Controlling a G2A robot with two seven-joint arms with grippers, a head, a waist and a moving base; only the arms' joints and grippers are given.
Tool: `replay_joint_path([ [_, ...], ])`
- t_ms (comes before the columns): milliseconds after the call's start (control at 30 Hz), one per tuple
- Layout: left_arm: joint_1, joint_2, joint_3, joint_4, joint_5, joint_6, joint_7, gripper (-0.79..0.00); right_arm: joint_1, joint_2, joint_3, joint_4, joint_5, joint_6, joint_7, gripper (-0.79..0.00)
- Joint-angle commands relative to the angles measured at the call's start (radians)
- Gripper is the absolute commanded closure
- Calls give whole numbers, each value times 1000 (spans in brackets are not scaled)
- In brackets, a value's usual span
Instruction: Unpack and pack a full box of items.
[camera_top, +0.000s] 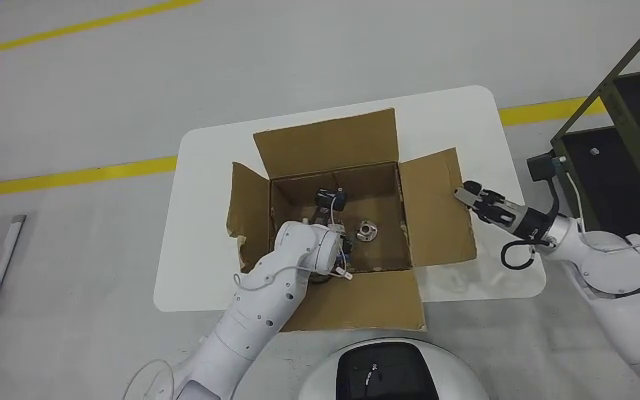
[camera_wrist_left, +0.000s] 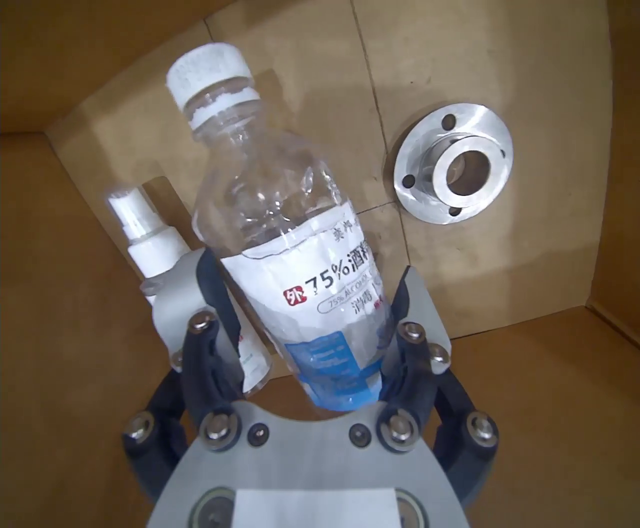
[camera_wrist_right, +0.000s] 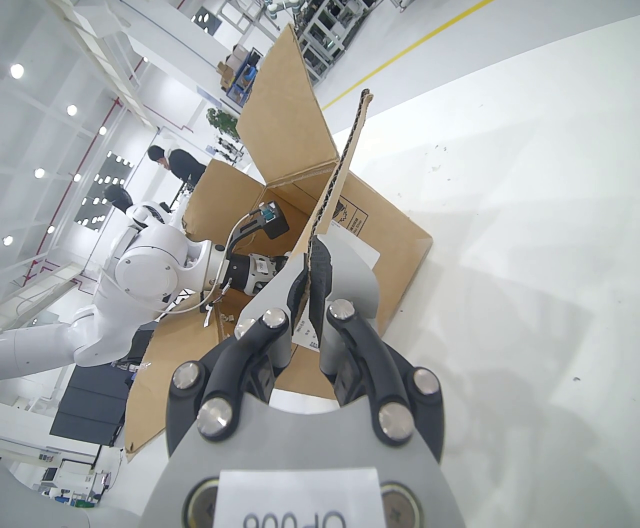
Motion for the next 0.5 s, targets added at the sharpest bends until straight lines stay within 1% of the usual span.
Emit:
replay_joint_path([
  [0, 1, -2, -3, 3, 3, 1, 1, -200, -1, 0, -1, 1, 1, 0, 0, 0],
  [33, 1, -3, -5, 3, 5, 1, 0, -49, -1, 0, -1, 1, 1, 0, 0, 0],
  [67, 0, -4, -7, 0, 9, 1, -2, 0, -2, 0, 0, 1, 1, -1, -1, 0],
  [233, 8, -6, -31, -40, -1, -2, -14, 0, -3, -1, 1, 0, 1, -1, 0, 0],
  [300, 12, -5, -55, -71, -23, -2, -24, 0, -1, 0, 2, 0, 0, 0, 2, 0],
  [467, 24, 6, -131, -183, -63, -14, -65, 0, 9, 2, 16, 5, -5, -1, 14, 0],
])
